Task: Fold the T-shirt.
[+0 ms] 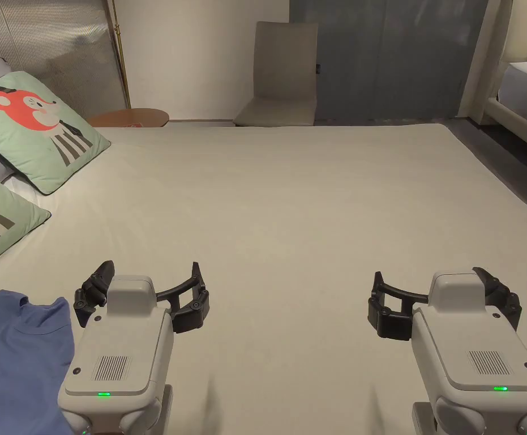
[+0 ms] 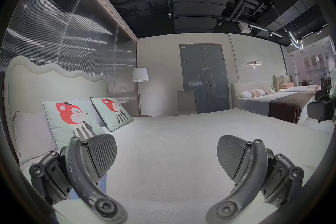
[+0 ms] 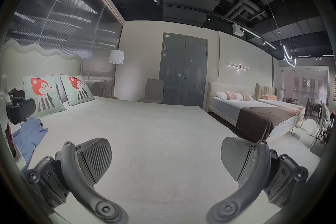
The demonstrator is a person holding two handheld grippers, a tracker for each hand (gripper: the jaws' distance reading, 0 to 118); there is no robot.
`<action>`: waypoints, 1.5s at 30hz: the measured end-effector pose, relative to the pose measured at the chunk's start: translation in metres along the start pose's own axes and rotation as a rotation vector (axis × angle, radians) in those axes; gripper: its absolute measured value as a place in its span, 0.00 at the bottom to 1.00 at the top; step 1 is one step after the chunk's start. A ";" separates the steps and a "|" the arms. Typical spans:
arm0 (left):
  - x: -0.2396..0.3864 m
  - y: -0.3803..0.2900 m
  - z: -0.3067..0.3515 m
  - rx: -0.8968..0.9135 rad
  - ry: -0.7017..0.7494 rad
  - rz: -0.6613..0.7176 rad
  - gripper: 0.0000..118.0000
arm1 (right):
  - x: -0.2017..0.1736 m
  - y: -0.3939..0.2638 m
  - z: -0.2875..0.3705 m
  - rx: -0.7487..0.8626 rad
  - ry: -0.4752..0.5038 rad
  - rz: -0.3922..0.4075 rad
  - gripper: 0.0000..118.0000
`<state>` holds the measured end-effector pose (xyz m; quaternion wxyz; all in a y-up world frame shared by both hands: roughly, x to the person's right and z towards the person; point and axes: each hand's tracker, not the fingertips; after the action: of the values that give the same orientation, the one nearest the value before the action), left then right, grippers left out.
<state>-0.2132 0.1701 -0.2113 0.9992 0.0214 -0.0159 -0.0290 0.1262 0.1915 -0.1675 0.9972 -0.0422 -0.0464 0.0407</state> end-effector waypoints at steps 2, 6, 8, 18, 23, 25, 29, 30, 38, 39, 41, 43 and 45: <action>0.000 0.000 0.000 0.003 0.000 0.000 0.94 | 0.000 0.000 0.000 0.002 -0.001 0.000 1.00; -0.001 0.000 0.000 0.002 0.002 0.002 0.94 | -0.001 0.001 0.001 0.004 -0.001 -0.002 1.00; -0.002 0.000 0.000 0.003 0.002 0.004 0.94 | -0.001 0.002 0.001 0.005 -0.002 -0.003 1.00; -0.002 0.001 0.000 0.005 0.001 0.003 0.94 | -0.001 0.001 0.000 0.003 -0.005 -0.002 1.00; -0.002 0.002 0.000 0.008 0.000 0.004 0.94 | -0.001 0.002 0.001 0.006 -0.006 -0.002 1.00; -0.001 0.003 -0.001 0.006 -0.003 0.004 0.94 | -0.001 0.002 0.001 0.005 -0.005 -0.004 1.00; 0.000 0.003 -0.001 0.004 -0.006 0.002 0.93 | -0.001 0.002 0.000 0.001 -0.004 -0.003 1.00; 0.000 0.003 -0.001 0.005 -0.008 0.001 0.93 | -0.001 0.002 0.000 0.000 -0.004 -0.004 1.00; 0.004 0.006 0.000 0.006 -0.024 0.012 0.84 | -0.002 0.003 0.001 -0.017 -0.009 -0.012 0.99; 0.004 0.006 0.000 0.001 -0.027 0.017 0.69 | -0.002 0.003 0.002 -0.018 -0.006 -0.015 0.93; 0.007 0.006 -0.001 -0.011 -0.013 0.016 0.27 | -0.004 0.000 0.001 -0.021 -0.024 -0.001 0.54; 0.007 0.005 -0.001 -0.016 -0.004 0.023 0.00 | -0.004 -0.002 -0.002 -0.034 -0.026 0.010 0.06; 0.006 0.005 0.000 -0.011 -0.004 0.040 0.00 | -0.003 -0.002 0.000 -0.038 -0.039 0.003 0.01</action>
<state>-0.2073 0.1748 -0.2108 0.9997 0.0156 -0.0180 -0.0091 0.1232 0.1893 -0.1678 0.9950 -0.0605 -0.0665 0.0424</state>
